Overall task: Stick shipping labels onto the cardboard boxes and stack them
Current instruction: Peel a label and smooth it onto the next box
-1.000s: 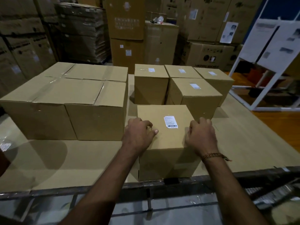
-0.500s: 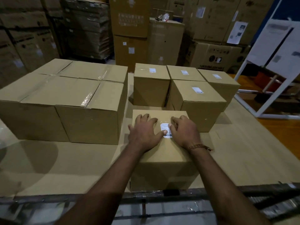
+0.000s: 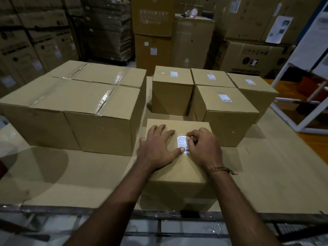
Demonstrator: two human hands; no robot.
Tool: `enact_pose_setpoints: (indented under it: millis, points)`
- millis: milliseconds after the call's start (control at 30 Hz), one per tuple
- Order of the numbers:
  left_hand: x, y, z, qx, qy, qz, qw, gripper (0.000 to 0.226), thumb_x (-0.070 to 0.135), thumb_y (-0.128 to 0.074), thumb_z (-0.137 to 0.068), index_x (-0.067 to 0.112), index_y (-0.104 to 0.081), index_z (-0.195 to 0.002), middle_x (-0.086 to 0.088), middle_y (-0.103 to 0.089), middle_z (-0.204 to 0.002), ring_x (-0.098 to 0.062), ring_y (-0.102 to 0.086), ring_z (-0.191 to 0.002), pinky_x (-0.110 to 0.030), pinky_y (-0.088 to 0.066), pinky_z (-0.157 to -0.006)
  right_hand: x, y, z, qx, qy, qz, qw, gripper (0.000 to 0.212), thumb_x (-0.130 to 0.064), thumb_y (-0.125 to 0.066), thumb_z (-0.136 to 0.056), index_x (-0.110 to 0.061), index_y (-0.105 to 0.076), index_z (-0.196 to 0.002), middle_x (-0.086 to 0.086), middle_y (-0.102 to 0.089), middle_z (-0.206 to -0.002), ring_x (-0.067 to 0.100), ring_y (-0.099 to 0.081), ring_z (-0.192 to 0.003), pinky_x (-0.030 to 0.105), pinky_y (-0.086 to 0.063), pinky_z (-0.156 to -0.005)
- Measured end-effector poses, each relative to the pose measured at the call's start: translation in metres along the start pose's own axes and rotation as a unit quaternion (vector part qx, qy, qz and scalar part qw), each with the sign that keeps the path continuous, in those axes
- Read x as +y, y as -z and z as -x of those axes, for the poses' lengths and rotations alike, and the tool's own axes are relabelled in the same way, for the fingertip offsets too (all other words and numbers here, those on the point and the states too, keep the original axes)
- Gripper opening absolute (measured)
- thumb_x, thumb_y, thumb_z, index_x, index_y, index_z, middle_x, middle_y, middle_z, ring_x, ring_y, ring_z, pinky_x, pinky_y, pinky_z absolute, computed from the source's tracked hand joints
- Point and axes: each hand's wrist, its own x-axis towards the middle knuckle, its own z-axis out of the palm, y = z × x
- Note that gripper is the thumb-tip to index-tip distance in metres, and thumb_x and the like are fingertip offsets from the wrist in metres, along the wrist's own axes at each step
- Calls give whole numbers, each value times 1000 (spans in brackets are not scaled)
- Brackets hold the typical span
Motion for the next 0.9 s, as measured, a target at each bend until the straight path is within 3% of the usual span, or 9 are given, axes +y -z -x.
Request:
enact_pose_setpoints:
  millis: [67, 200, 467, 600, 767, 900]
  points:
    - [-1, 0, 0, -2, 1, -1, 1000, 91, 91, -42, -81, 44, -34, -159, 7, -22, -172, -19, -14, -159, -67, -33, -115, 0, 2, -4, -3, -24, -20, 1000, 14, -34, -70, -92, -28, -81, -99, -12, -68, -90, 10, -61, -81, 24, -41, -60]
    - [-2, 0, -2, -5, 5, 5, 1000, 93, 91, -45, -81, 43, -35, -159, 8, -21, -173, -19, -13, -159, -69, -31, -116, -3, 2, -17, -4, -70, -17, 997, 10, -35, -73, -88, -28, -81, -90, -10, -73, -79, 15, -66, -75, 25, -42, -60]
    - [0, 1, 0, 4, 10, 16, 1000, 91, 90, -51, -81, 43, -39, -158, 11, -23, -172, -16, -13, -159, -66, -31, -117, -3, -5, -11, 9, -23, 6, 1000, 9, -31, -65, -99, -27, -68, -91, -7, -66, -93, 14, -56, -81, 29, -38, -61]
    - [1, 2, 1, 3, 14, 20, 1000, 91, 89, -52, -81, 43, -39, -158, 11, -23, -172, -16, -13, -159, -66, -30, -118, -1, -5, -12, 5, -32, -9, 999, 11, -32, -65, -100, -29, -67, -90, -10, -64, -93, 12, -56, -80, 22, -33, -57]
    - [2, 3, 2, 5, 17, 25, 1000, 90, 89, -54, -81, 44, -40, -157, 12, -23, -172, -15, -13, -158, -65, -30, -118, 3, -5, -13, 5, -39, -42, 998, 11, -31, -67, -98, -28, -68, -87, -12, -65, -91, 12, -59, -81, 28, -45, -60]
    - [3, 3, 2, 6, 19, 25, 999, 91, 89, -55, -80, 43, -40, -157, 13, -23, -172, -15, -13, -159, -65, -29, -117, 3, -3, -12, 3, -41, -62, 997, 13, -30, -67, -98, -28, -67, -86, -11, -66, -90, 13, -59, -81, 23, -34, -58]
